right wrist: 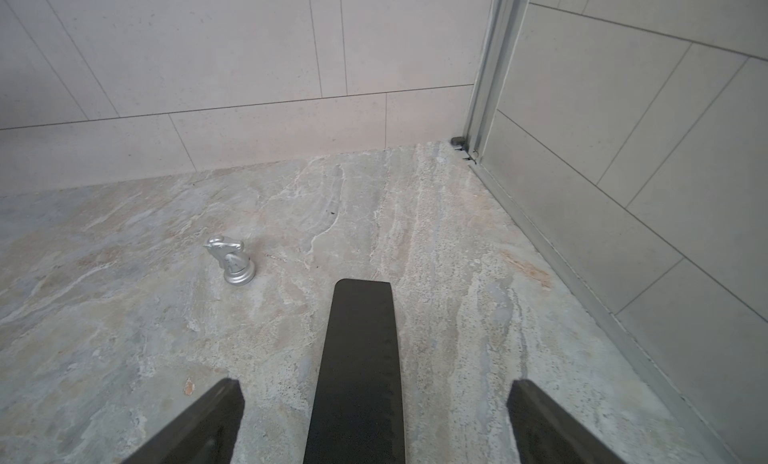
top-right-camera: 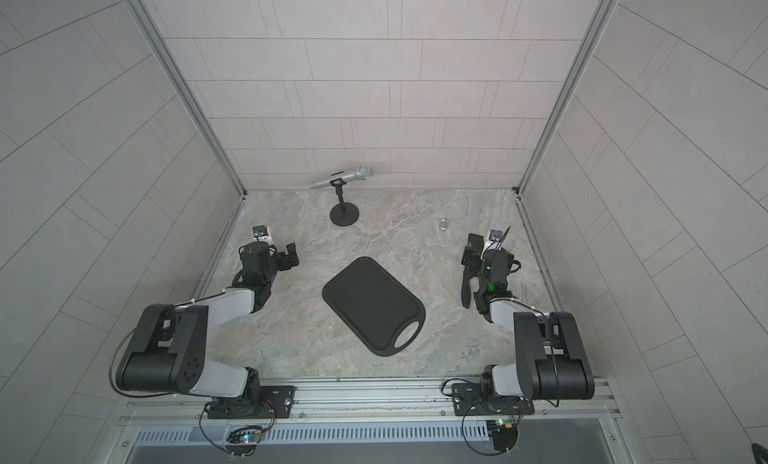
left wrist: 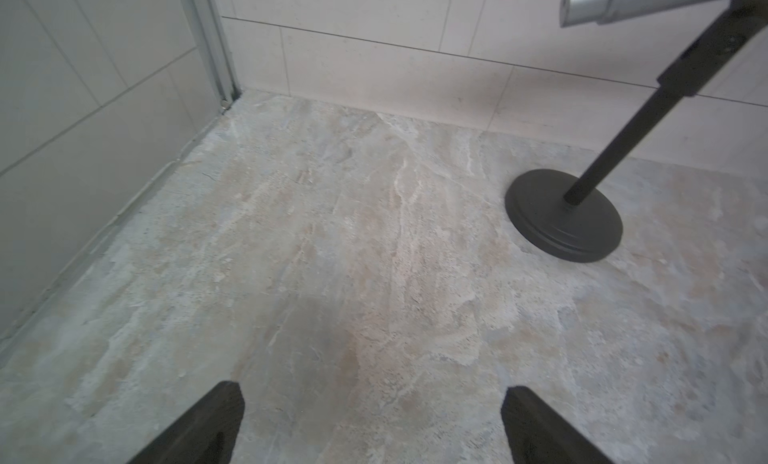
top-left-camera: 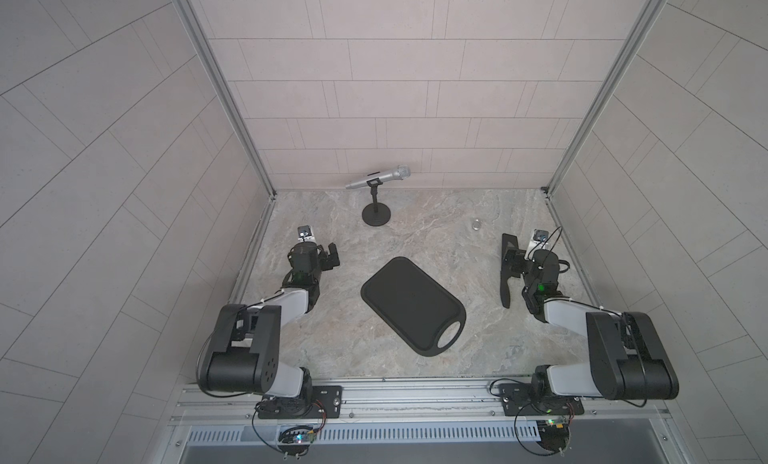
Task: Align the knife with the edge of the cutting board
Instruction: Adjust the work surface at the center of the board.
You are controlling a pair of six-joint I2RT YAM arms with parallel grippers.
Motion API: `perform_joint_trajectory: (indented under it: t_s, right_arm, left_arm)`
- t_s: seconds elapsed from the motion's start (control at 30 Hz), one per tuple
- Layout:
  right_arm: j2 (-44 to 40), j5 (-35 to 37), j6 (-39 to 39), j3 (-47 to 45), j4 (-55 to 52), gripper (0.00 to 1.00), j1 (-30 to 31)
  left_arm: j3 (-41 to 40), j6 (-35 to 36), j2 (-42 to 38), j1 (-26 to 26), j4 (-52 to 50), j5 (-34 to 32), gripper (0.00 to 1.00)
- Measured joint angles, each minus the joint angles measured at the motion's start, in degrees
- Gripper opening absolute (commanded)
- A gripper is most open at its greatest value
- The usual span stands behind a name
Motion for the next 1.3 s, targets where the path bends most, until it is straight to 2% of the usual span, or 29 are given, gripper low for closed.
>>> perform_joint_trajectory:
  t_s: [0.2,0.43,0.6,0.77,1.03,1.3]
  right_arm:
    - [-7.4,2.7,3.4,4.3,-11.3,1.0,0.0]
    - [-13.8,1.9,9.4,8.6,-24.4,1.0,0.0]
    - [-16.8,-5.4,13.2,13.7,-35.3,1.0,0.0]
    - [-21.0,-14.7,15.4,15.2,-44.2,1.0,0.4]
    - [-23.8,-24.2,16.1,17.7,-56.5,1.0,6.6]
    - [-18.8,-27.1,16.3,20.0,-62.2,1.0,17.3]
  left_arm:
    - [5.2,-5.1,-4.7,-2.1,-11.0,-8.5,1.0]
    - [13.8,-14.1,-8.1,-4.1,-26.4,-15.5,1.0]
    - [21.4,-17.7,-8.8,-7.7,-38.1,-16.5,1.0]
    - [27.9,-18.0,-8.9,-13.0,-48.2,-16.4,1.0]
    - [29.0,-21.6,-12.1,-14.1,-58.8,-7.1,1.0]
    - [25.7,-26.7,-15.9,-14.1,-64.2,8.2,1.0]
